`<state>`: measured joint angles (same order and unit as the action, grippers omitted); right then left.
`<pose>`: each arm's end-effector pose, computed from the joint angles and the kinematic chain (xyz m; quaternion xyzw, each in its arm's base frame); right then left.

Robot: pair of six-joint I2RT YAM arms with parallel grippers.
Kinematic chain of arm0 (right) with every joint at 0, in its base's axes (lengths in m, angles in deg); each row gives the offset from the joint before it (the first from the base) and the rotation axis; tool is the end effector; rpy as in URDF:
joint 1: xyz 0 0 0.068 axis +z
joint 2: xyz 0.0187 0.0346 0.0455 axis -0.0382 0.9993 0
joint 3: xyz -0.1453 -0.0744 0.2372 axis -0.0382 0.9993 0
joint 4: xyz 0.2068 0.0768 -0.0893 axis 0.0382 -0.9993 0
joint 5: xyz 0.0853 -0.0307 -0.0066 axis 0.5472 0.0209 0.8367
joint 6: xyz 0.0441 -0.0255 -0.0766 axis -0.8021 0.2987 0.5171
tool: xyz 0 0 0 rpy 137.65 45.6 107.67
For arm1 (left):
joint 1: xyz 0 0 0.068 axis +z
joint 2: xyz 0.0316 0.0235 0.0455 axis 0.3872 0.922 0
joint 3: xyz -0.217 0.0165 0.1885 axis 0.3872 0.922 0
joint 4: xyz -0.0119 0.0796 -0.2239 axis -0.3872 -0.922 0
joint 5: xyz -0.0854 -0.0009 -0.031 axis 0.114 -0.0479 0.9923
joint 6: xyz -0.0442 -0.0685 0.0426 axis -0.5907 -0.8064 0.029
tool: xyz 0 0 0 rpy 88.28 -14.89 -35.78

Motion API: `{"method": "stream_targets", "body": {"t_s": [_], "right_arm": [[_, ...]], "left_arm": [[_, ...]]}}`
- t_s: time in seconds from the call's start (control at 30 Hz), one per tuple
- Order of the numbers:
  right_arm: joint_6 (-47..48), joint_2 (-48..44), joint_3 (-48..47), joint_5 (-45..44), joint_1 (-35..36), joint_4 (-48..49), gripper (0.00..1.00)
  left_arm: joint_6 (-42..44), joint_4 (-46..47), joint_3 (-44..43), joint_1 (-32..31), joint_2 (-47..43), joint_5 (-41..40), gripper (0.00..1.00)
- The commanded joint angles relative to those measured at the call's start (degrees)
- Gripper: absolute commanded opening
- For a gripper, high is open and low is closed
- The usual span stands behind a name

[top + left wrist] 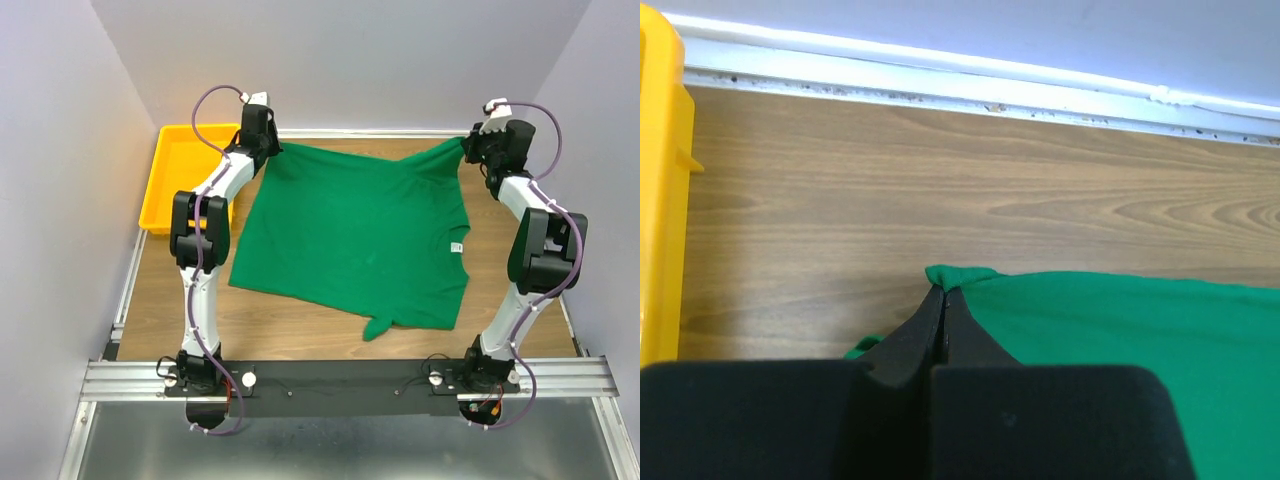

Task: Fold and stack the t-shirts
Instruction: Fold the tshirt

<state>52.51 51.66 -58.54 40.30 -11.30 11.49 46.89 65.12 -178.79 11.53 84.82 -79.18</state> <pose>0.4776 -0.0465 0.2746 -0.0969 0.7811 0.0599 0.6140 0.5436 -0.1041 0.2364 -0.0873 0.8526 -0.1247 0.4998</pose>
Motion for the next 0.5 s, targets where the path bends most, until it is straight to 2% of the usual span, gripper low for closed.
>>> {"method": "stream_targets", "body": {"t_s": [0.0, 0.2, 0.47], "right_arm": [[-2.28, -2.72, -2.29, 2.11, -0.21, -1.17, 0.01], [-0.88, -9.39, 2.53, 7.39, 0.66, -3.02, 0.01], [1.23, -21.35, 14.65, 9.15, 1.02, -4.78, 0.01]], "left_arm": [[1.17, -2.37, -4.14, 0.61, 2.59, -1.15, 0.0], [1.7, -3.07, -6.26, 1.14, 3.65, -0.62, 0.0], [2.67, -4.48, -7.31, 1.84, 5.49, -0.44, 0.0]]}}
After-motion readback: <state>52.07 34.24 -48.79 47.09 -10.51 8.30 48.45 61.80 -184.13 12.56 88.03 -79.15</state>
